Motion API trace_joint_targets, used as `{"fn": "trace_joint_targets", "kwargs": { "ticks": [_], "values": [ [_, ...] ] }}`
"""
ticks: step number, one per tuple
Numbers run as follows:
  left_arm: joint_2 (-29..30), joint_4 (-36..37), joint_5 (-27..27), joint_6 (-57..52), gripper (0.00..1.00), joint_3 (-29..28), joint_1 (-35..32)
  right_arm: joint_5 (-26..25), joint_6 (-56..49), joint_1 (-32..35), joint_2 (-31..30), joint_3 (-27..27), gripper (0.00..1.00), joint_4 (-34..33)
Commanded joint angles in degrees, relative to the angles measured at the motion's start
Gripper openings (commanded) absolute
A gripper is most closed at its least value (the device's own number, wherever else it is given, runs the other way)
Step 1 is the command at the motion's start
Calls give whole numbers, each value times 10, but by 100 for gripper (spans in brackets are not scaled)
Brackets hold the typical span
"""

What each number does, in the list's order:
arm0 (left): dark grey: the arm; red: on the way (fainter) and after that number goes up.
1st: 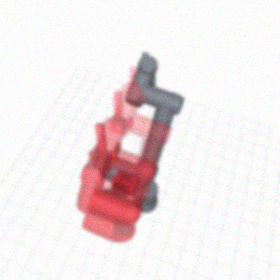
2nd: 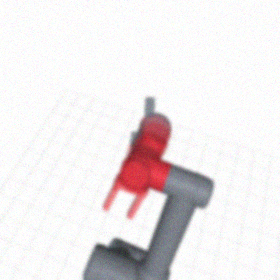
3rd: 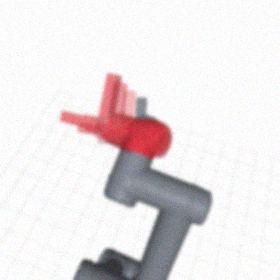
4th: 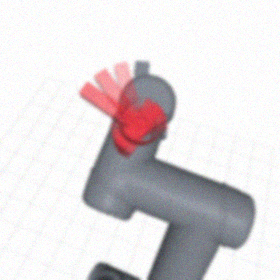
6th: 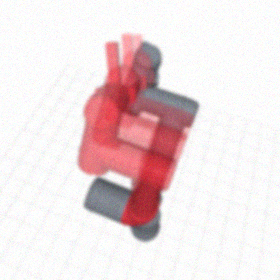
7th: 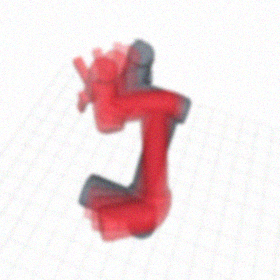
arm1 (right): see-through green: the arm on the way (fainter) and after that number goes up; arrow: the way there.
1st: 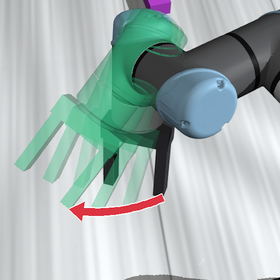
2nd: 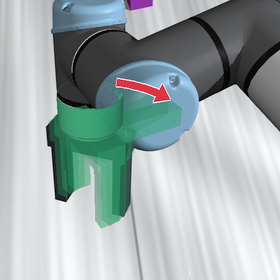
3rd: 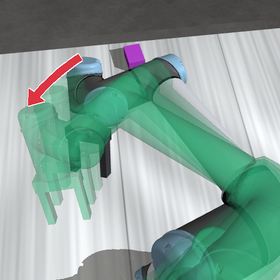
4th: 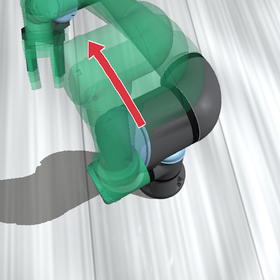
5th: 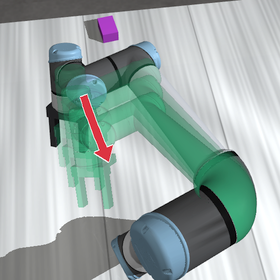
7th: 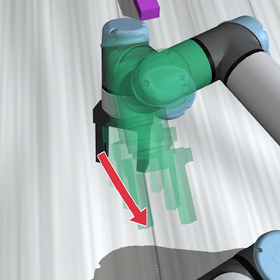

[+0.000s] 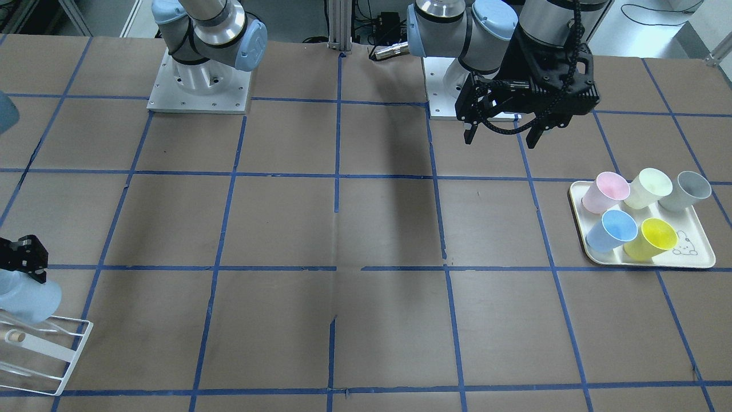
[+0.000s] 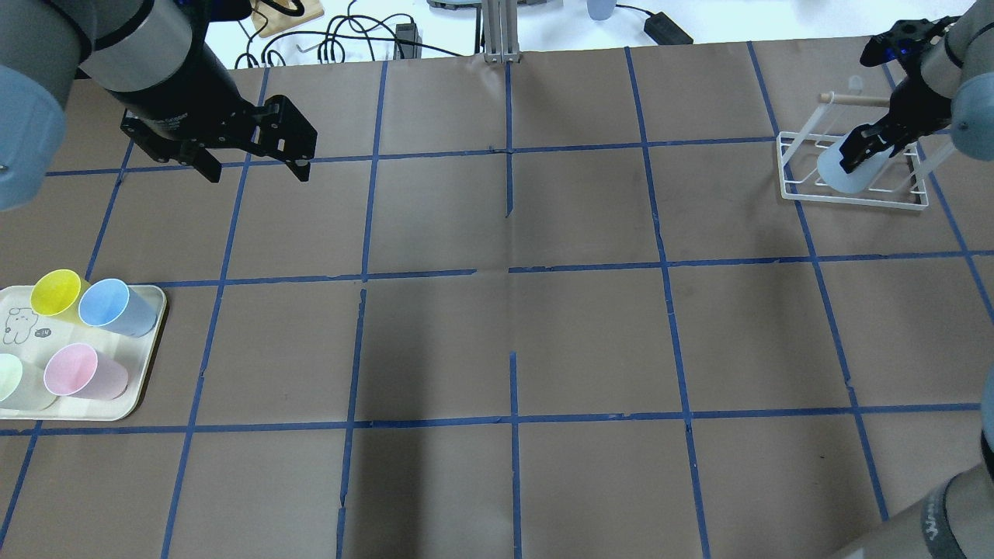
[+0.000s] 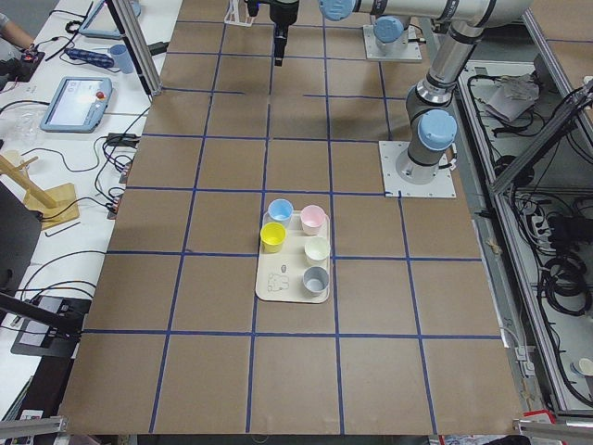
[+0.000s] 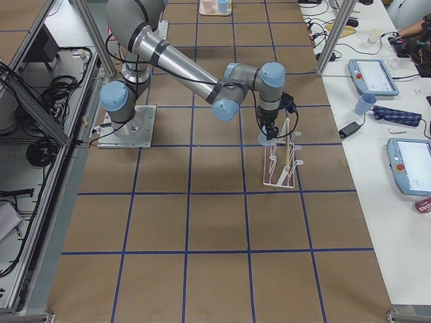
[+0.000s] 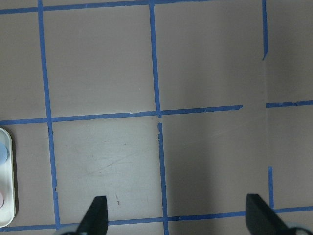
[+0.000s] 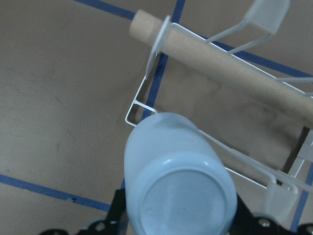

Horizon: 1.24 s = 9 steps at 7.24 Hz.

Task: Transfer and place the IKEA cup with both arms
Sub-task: 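Close the right gripper on the light blue cup, then lift the cup off the rack with the right gripper while the left arm rises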

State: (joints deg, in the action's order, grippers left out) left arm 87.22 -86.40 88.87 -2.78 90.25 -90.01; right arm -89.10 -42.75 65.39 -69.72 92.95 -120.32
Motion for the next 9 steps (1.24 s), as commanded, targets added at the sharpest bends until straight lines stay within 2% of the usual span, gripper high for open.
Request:
{"fn": "trace_joint_targets", "kwargs": {
  "ticks": [1,4,5,8,9],
  "values": [
    [0,0,-4,-1,100,2,2,-9,-1,0,-35,-1,12,37],
    [0,0,-4,-2,100,3,4,-22,-2,0,-71,-1,13,56],
    [1,-1,-14,-4,100,6,28,-27,-2,0,-83,-1,12,72],
    [1,-52,-116,-32,100,13,85,-20,-3,4,-128,-7,12,112],
    [1,-74,-160,-87,100,23,114,36,-3,13,-131,-14,12,147]
  ]
}}
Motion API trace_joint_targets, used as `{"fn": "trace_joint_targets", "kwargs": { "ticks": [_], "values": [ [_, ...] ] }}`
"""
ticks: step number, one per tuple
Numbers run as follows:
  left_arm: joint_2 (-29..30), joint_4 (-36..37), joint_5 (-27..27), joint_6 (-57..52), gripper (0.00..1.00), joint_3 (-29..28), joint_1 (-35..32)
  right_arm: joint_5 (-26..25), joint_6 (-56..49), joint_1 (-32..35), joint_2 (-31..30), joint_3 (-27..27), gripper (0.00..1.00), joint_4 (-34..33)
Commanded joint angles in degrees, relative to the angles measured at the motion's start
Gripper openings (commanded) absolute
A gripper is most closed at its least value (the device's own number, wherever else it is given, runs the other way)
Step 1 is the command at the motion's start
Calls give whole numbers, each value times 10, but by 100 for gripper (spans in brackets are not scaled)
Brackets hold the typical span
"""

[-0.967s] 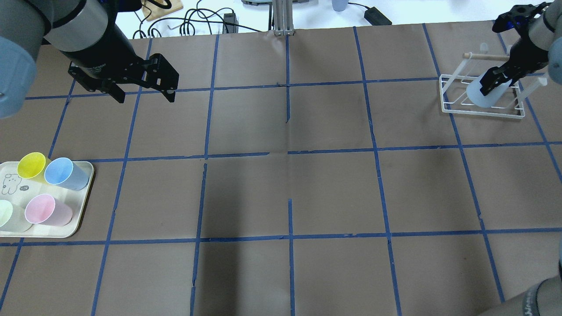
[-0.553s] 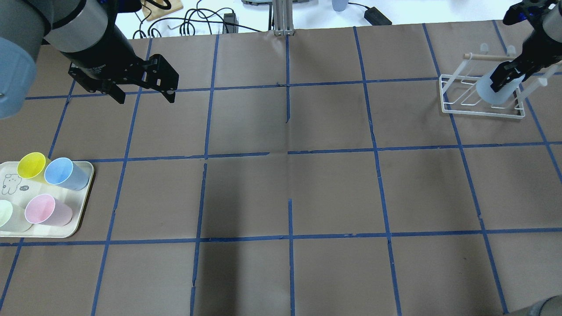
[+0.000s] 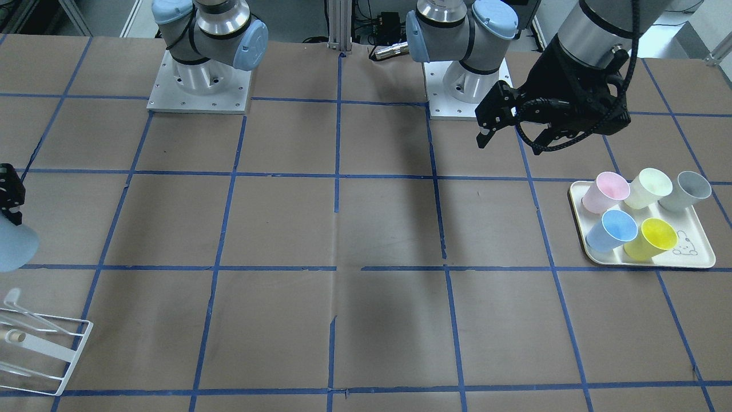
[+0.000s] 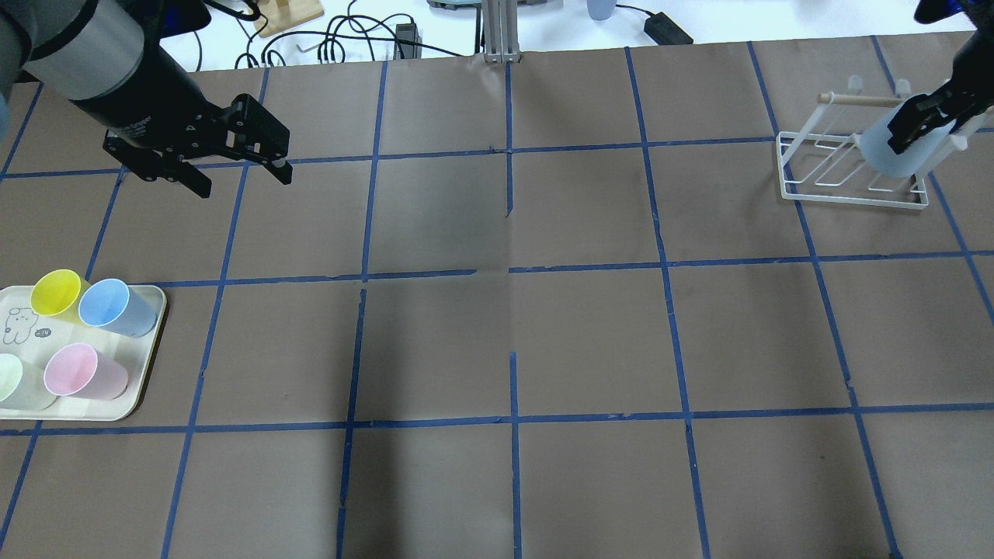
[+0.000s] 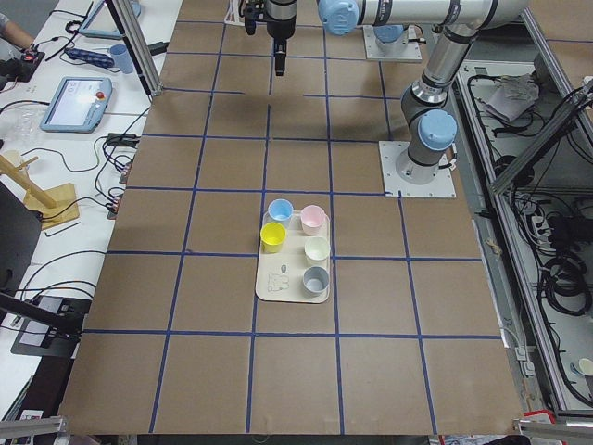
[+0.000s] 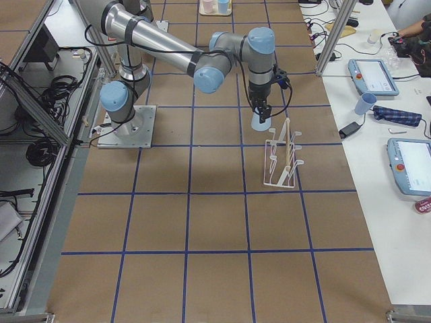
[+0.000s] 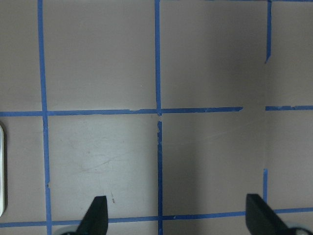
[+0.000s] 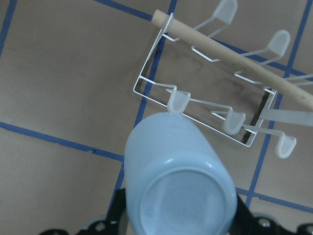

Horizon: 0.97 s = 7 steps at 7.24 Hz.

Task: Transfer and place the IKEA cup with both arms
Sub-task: 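Lift the cup off the rack with the right gripper while the left arm rises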

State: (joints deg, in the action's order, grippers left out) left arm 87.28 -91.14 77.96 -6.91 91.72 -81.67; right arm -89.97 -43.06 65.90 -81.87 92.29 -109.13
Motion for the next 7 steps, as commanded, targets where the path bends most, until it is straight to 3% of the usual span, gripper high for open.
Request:
{"fn": "trace_joint_targets", "kwargs": {
  "ticks": [1,3,6,7],
  "values": [
    [-1,-40,-105,-122,100,32,63,124,1,16,-9,-9,12,78],
    [-2,-43,-231,-173,100,80,113,290,7,28,-12,-8,10,174],
    [-17,-43,-446,-163,100,145,108,523,7,46,-28,-8,10,333],
    [-19,-43,-520,-163,100,169,98,573,6,57,-31,-8,10,389]
  ]
}}
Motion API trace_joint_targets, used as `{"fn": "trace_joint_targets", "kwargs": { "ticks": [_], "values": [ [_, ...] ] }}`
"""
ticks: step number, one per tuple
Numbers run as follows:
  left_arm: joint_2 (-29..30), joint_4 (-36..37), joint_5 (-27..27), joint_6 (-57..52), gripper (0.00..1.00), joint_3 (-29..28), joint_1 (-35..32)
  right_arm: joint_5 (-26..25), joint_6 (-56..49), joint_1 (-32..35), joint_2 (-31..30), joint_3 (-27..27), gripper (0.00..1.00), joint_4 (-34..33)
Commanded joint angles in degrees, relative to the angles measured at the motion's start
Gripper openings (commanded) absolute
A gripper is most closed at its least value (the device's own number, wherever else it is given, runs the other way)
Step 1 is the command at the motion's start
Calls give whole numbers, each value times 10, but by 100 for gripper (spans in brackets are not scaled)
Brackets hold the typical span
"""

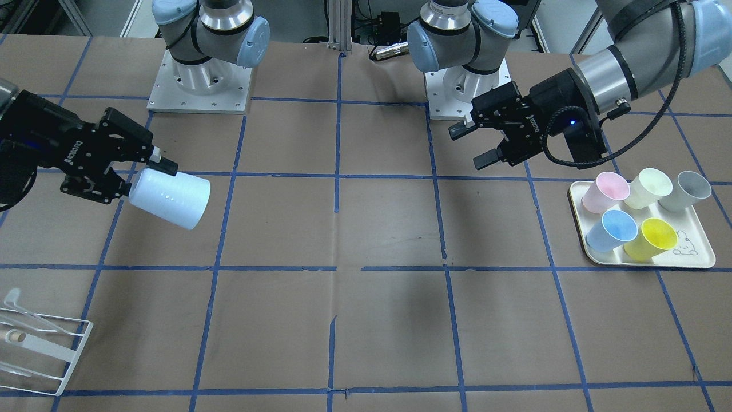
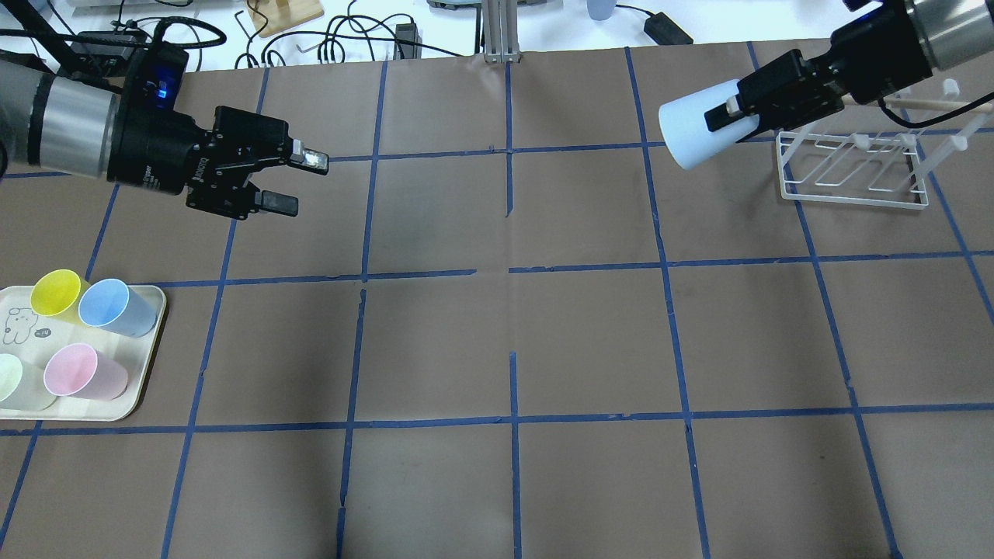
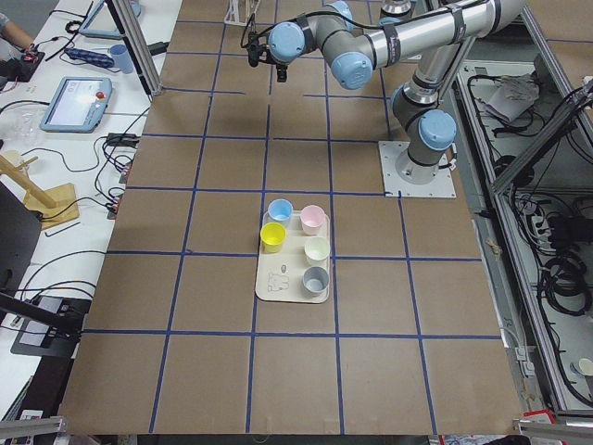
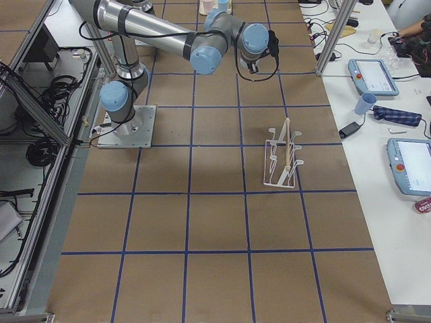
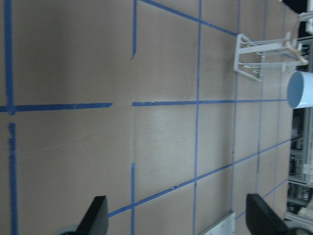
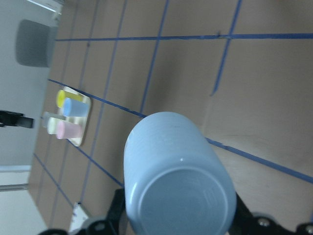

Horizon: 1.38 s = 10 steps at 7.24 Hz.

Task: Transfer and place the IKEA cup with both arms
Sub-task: 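Carry the cup toward the left gripper while the left gripper approaches it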

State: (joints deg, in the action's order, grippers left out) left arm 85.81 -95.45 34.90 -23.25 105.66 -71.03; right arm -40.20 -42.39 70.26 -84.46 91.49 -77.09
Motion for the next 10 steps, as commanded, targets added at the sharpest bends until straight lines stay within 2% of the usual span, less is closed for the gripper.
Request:
{"fn": "trace_joint_targets", "kwargs": {
  "ticks": [1,3,4,5,6,7,8,10],
  "values": [
    [-5,0,-151,0,100,41,-36,146,-1,22,-5,5,10,115],
    [7,0,-254,3,100,42,-86,235,-2,45,-5,10,10,186],
    [16,2,-277,5,100,41,-104,270,-1,56,-4,13,10,203],
    [35,9,-285,5,100,38,-118,292,-2,65,1,24,10,211],
    [51,11,-329,4,100,32,-132,313,-1,66,0,40,10,212],
    [67,11,-350,4,100,12,-143,315,0,69,-2,45,10,214],
    [83,12,-343,7,100,-22,-145,316,-1,75,-1,45,10,241],
    [133,17,-288,27,100,-106,-149,323,0,80,-5,45,10,244]
  ]
}}
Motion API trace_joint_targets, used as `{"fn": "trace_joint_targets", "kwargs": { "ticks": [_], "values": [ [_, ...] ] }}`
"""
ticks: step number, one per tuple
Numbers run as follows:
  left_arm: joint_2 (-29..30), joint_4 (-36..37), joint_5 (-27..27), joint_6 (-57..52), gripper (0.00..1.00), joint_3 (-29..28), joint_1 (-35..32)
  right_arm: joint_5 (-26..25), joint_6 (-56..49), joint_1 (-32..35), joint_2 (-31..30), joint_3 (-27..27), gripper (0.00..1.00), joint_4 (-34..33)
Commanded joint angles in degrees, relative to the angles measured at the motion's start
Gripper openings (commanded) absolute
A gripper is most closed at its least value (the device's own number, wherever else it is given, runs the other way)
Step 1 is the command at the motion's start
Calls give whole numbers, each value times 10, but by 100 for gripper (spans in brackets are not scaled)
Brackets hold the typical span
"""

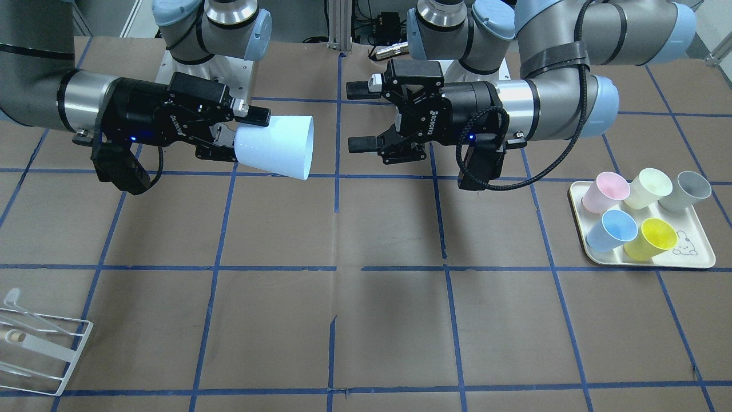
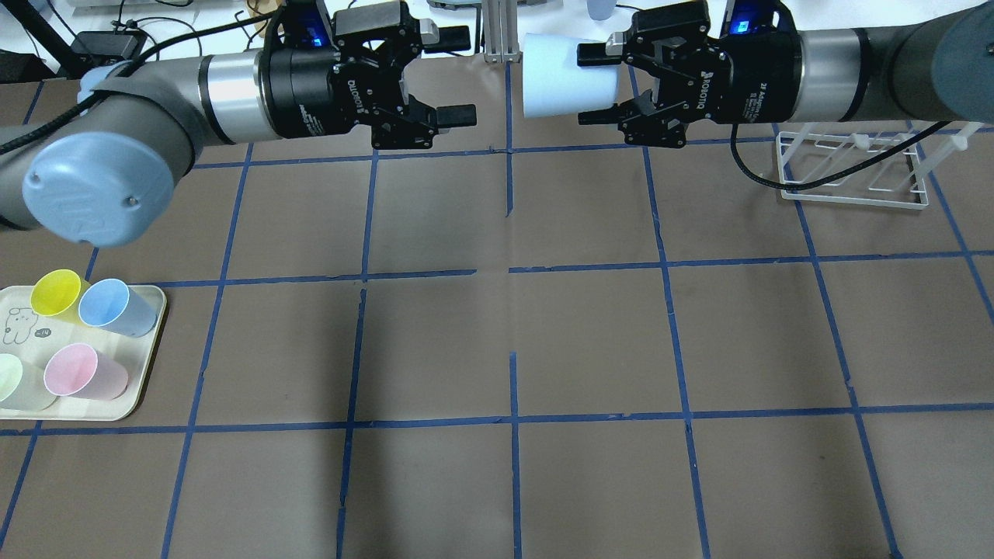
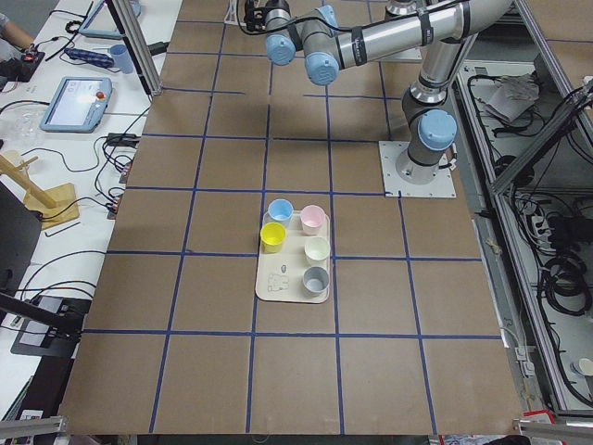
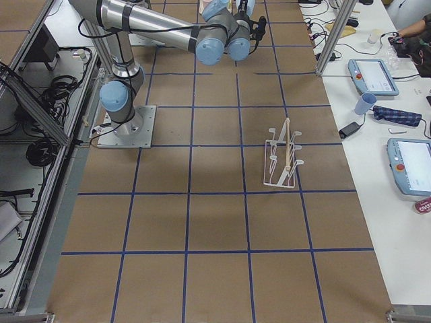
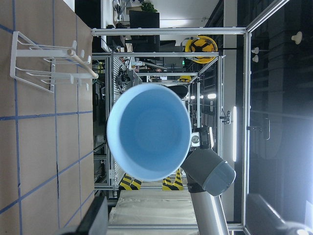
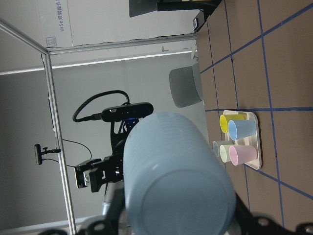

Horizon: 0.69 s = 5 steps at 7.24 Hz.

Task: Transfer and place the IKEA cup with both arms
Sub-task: 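Carry the cup toward the left gripper while the left gripper approaches it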

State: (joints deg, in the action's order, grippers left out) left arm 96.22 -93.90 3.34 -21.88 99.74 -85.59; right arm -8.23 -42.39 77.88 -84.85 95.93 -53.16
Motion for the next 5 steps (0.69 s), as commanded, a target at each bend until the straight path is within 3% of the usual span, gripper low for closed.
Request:
{"fn": "trace_joint_targets", "kwargs": {
  "ticks": [1,3,5],
  "values": [
    [47,6,29,39,100,-73,-17,4,1,11,-1,0,10,5],
    [76,26,29,101,100,-119,-46,19,2,28,5,0,10,5],
    [72,27,46,135,100,-112,-57,19,6,28,3,0,10,6]
  ]
}}
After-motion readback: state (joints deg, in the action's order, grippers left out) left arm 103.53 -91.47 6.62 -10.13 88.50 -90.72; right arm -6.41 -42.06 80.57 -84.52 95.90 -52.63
